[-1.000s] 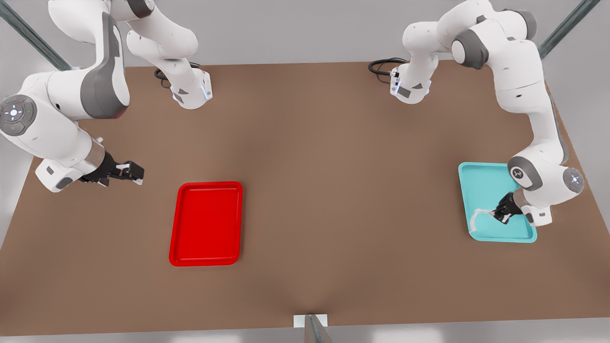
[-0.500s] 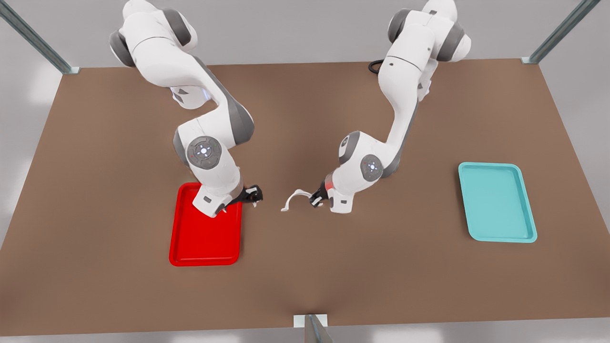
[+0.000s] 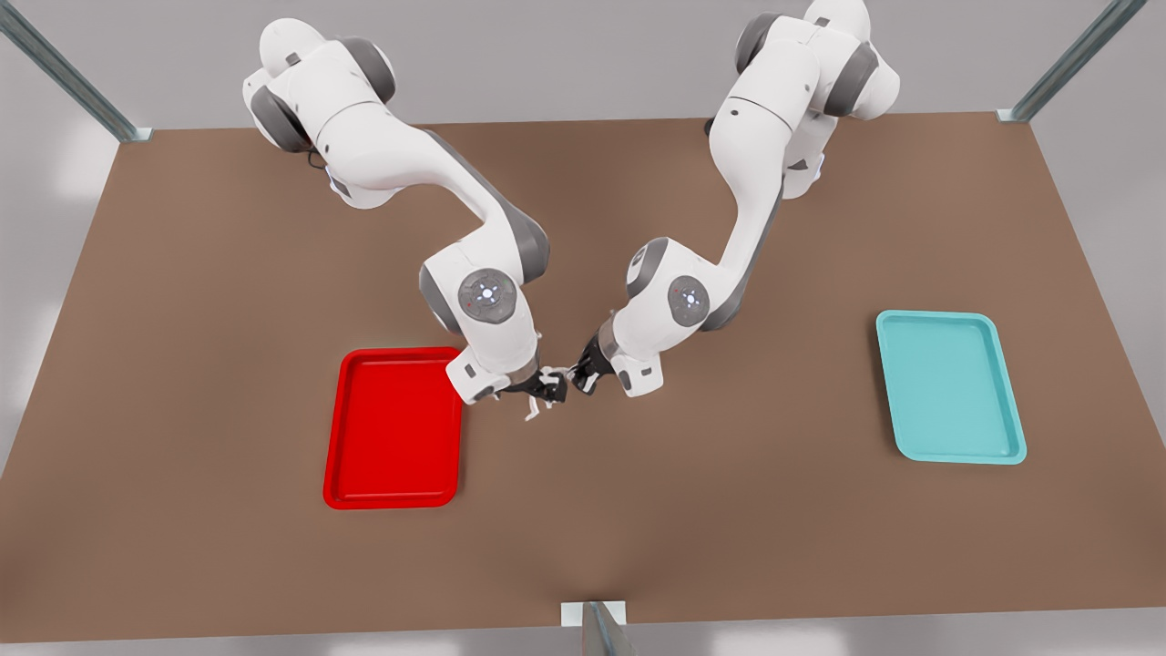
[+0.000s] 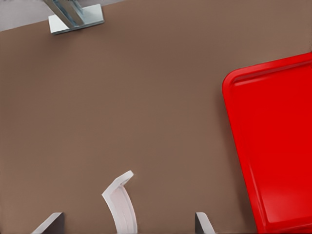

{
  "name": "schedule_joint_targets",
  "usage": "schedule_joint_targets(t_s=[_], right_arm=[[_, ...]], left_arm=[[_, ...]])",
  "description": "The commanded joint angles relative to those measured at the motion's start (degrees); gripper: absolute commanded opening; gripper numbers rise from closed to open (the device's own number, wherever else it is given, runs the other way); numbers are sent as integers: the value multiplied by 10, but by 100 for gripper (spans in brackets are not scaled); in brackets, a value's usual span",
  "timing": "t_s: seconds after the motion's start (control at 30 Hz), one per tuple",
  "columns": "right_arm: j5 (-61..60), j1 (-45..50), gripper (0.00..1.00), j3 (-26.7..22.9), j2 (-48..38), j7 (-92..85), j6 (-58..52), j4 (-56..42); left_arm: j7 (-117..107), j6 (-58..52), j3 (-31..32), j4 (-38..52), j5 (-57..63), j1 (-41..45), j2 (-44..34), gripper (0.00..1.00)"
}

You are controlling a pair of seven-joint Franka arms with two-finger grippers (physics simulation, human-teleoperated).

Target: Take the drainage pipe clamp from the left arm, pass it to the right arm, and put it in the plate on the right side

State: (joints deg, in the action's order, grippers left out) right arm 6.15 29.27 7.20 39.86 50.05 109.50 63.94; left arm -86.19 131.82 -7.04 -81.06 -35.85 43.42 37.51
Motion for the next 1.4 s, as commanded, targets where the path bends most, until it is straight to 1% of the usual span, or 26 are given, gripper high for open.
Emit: schedule_joint_targets(t_s=[0.0, 0.3, 0.5, 0.53, 0.6, 0.63, 0.67, 0.7, 0.8, 0.83, 0.87, 0.97, 1.1, 1.17, 1.2, 1.23, 1.3, 1.33, 1.37], right_arm=[[-3, 0, 98, 0, 0, 247, 8, 1], [-2, 1, 98, 8, 6, 231, 9, 16], [1, 14, 95, 9, 13, 185, 12, 31], [1, 14, 85, 9, 13, 182, 12, 32], [1, 14, 58, 9, 16, 182, 13, 32], [1, 18, 48, 9, 17, 182, 13, 32], [1, 21, 32, 9, 17, 180, 12, 32], [1, 21, 22, 9, 17, 174, 12, 32], [2, 22, 21, 9, 17, 171, 12, 32], [2, 22, 21, 9, 17, 171, 13, 32], [2, 22, 21, 9, 17, 171, 13, 32], [2, 17, 21, 9, 17, 155, 12, 32], [14, 6, 21, 7, 14, 132, 8, 55], [14, -18, 21, 7, 8, 106, -11, 67], [14, -40, 21, 8, 0, 70, -24, 79], [13, -62, 21, 9, -16, 29, -24, 105], [11, -111, 21, 10, -49, -47, -17, 160], [11, -139, 21, 29, -56, -52, -14, 174], [11, -193, 21, 64, -56, -85, -13, 186]], left_arm=[[-130, -4, 0, 0, 0, 0, -1, 21], [-130, -4, -1, 0, -1, -2, -1, 21], [-130, -4, -1, 0, -2, -4, -1, 21], [-130, -8, -1, 0, -2, -4, -1, 21], [-130, -9, -1, 0, -2, -4, -1, 21], [-130, -9, -1, 0, -2, -4, -1, 21], [-130, -9, -1, 0, -1, -4, -1, 21], [-130, -9, -1, 0, -2, -4, -1, 21], [-130, -9, -1, 0, -2, -4, -1, 21], [-127, -9, -1, 0, -1, -4, -1, 36], [-126, -9, -1, 1, -3, -4, -2, 100], [-122, -40, -3, 1, -2, -19, -6, 100], [-42, -213, -1, 1, -4, -106, -32, 100], [22, -312, -2, 7, -3, -151, -50, 100], [111, -387, -5, 28, 6, -194, -52, 100], [269, -438, -18, 49, 97, -222, -58, 100], [563, -439, -17, 60, 214, -285, -74, 100], [718, -439, -17, 60, 245, -314, -101, 100], [787, -442, -17, 68, 272, -330, -118, 100]])
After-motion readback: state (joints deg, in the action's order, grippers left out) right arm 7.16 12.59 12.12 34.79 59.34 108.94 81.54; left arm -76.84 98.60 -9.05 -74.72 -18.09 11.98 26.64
